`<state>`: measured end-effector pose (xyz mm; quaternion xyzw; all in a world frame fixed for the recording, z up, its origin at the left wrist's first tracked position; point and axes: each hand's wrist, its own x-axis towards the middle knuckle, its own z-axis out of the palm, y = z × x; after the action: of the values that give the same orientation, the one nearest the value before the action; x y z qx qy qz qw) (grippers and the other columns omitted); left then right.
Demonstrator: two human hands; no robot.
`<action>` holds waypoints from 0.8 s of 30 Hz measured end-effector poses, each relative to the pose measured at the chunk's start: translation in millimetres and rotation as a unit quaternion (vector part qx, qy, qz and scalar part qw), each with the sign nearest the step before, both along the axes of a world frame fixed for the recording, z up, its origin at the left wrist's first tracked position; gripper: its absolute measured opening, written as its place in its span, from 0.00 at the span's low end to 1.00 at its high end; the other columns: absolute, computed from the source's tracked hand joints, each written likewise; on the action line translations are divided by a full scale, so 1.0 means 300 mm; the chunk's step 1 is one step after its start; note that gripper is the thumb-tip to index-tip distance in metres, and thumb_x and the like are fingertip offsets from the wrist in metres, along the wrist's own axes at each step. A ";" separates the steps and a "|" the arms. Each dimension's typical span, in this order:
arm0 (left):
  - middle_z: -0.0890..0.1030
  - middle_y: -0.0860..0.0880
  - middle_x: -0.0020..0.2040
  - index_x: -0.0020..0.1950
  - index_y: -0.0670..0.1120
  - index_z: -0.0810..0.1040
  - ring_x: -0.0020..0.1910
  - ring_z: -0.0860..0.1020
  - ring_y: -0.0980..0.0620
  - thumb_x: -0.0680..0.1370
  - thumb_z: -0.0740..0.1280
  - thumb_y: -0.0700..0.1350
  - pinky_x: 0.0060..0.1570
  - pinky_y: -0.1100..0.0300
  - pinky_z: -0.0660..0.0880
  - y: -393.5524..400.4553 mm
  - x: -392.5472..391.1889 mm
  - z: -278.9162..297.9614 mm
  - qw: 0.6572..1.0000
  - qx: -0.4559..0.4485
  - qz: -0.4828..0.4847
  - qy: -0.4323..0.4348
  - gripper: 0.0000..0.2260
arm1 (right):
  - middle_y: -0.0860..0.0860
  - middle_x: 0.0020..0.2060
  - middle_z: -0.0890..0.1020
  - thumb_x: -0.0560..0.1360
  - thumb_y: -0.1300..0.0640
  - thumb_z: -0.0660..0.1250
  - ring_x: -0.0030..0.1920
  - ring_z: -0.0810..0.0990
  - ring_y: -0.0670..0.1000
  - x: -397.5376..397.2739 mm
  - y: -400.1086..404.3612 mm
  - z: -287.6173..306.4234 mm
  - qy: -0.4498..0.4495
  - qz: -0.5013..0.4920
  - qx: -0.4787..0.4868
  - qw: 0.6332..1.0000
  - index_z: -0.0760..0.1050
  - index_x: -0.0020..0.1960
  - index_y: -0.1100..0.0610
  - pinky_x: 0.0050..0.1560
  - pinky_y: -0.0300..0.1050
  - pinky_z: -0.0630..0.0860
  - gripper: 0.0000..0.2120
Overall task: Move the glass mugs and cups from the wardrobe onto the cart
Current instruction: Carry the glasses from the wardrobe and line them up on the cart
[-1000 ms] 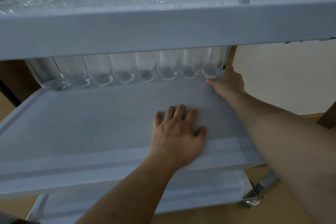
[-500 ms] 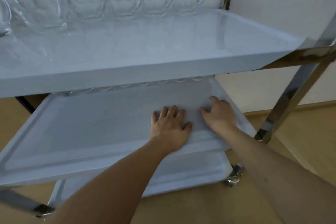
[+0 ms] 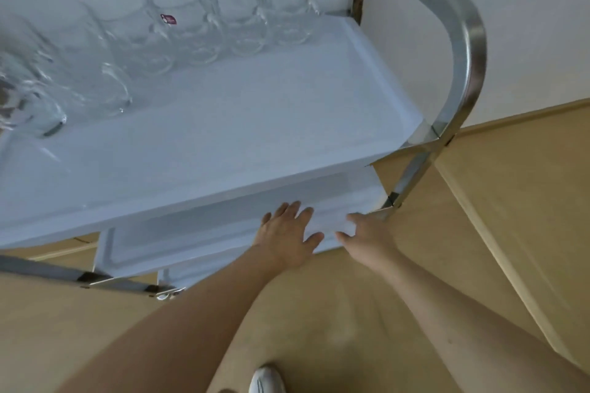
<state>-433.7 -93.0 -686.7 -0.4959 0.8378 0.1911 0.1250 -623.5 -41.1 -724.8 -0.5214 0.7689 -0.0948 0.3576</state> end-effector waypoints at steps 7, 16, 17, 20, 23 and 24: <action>0.60 0.46 0.80 0.79 0.51 0.61 0.78 0.59 0.45 0.81 0.61 0.61 0.72 0.46 0.62 0.241 -0.039 0.441 0.999 0.043 -0.017 -0.007 0.30 | 0.48 0.71 0.74 0.79 0.45 0.67 0.70 0.73 0.51 -0.037 0.240 0.457 -0.016 -0.043 -0.002 0.999 0.69 0.76 0.53 0.66 0.47 0.71 0.28; 0.64 0.45 0.78 0.79 0.50 0.63 0.76 0.63 0.43 0.81 0.62 0.61 0.71 0.45 0.65 0.242 -0.358 1.232 0.990 -0.076 -0.115 0.032 0.29 | 0.52 0.78 0.66 0.80 0.46 0.66 0.78 0.62 0.53 -0.305 0.352 1.244 0.019 -0.064 -0.101 0.993 0.66 0.77 0.53 0.73 0.47 0.62 0.29; 0.64 0.45 0.78 0.79 0.50 0.63 0.76 0.63 0.43 0.81 0.62 0.60 0.71 0.45 0.65 0.235 -0.416 1.328 0.986 -0.100 -0.128 0.049 0.29 | 0.52 0.78 0.64 0.80 0.45 0.66 0.79 0.60 0.53 -0.356 0.354 1.340 0.040 -0.069 -0.124 0.989 0.65 0.78 0.53 0.75 0.48 0.59 0.30; 0.64 0.45 0.78 0.79 0.49 0.62 0.76 0.63 0.43 0.81 0.62 0.61 0.71 0.45 0.67 0.230 -0.584 1.558 0.972 -0.153 -0.154 0.093 0.30 | 0.52 0.78 0.64 0.80 0.44 0.64 0.78 0.62 0.54 -0.494 0.378 1.578 0.098 -0.079 -0.176 0.976 0.63 0.79 0.53 0.76 0.53 0.62 0.31; 0.62 0.44 0.79 0.80 0.49 0.61 0.77 0.62 0.42 0.81 0.62 0.61 0.73 0.44 0.64 0.240 -0.743 1.740 0.956 -0.192 -0.182 0.126 0.31 | 0.52 0.79 0.64 0.80 0.42 0.63 0.78 0.62 0.55 -0.623 0.442 1.764 0.143 -0.099 -0.212 0.962 0.62 0.80 0.53 0.76 0.56 0.62 0.32; 0.62 0.44 0.79 0.80 0.49 0.61 0.77 0.62 0.42 0.81 0.62 0.61 0.73 0.44 0.64 0.241 -0.793 1.791 0.951 -0.203 -0.190 0.137 0.31 | 0.52 0.79 0.64 0.80 0.42 0.64 0.78 0.62 0.55 -0.668 0.464 1.812 0.157 -0.112 -0.221 0.956 0.62 0.80 0.53 0.76 0.56 0.62 0.32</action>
<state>-671.5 -20.7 -149.5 -0.3109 0.9468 0.0561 -0.0606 -823.9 98.1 -181.2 -0.5062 0.8287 -0.2185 0.0957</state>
